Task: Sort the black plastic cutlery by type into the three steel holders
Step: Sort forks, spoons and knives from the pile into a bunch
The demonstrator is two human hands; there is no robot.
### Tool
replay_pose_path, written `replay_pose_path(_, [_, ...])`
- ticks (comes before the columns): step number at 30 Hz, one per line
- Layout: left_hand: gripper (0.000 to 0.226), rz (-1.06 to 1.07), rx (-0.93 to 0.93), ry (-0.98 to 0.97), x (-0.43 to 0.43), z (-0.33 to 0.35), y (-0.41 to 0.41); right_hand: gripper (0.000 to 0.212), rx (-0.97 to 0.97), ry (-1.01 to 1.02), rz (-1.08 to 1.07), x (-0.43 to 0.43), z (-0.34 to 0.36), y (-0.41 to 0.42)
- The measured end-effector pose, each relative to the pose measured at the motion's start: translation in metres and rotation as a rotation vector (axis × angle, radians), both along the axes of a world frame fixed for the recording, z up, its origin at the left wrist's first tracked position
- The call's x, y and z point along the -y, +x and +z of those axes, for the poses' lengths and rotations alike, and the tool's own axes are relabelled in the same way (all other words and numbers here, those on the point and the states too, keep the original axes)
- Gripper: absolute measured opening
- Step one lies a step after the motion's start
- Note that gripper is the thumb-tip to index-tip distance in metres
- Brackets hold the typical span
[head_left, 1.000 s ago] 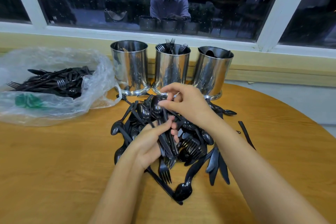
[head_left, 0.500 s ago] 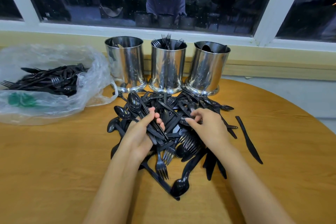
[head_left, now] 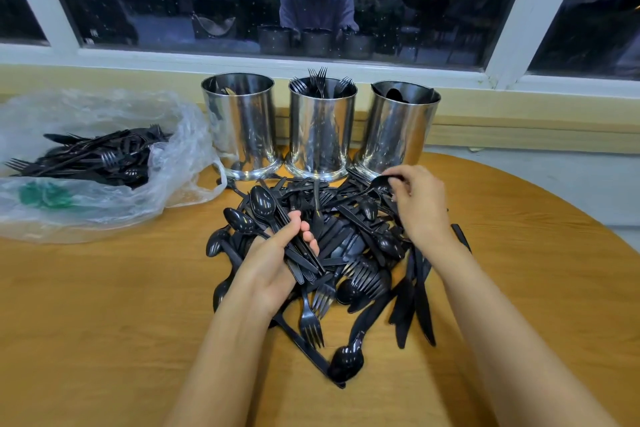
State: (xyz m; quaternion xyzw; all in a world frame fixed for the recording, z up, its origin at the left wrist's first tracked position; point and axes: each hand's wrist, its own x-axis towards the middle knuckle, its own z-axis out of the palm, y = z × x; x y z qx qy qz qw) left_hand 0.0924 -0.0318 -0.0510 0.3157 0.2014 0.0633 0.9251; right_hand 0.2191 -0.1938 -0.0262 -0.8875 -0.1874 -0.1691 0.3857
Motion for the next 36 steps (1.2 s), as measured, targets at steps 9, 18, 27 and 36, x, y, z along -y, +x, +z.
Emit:
replay_pose_path(9, [0.033,-0.121,-0.048,0.136,0.005,0.005,-0.005,0.012,-0.019,-0.011,0.424,0.000,0.058,-0.010])
replay_pose_path(18, [0.024,-0.191,-0.033,0.065,0.005,0.004,-0.005,0.011,0.159,-0.296,0.420,-0.022,0.086,-0.008])
replay_pose_path(27, [0.039,-0.268,0.003,0.210,0.011,0.006,-0.008,0.006,-0.139,-0.331,0.658,-0.053,0.065,-0.020])
replay_pose_path(36, [0.009,-0.334,0.055,0.183,0.011,0.001,-0.005,0.016,-0.119,-0.145,0.629,-0.071,0.034,-0.024])
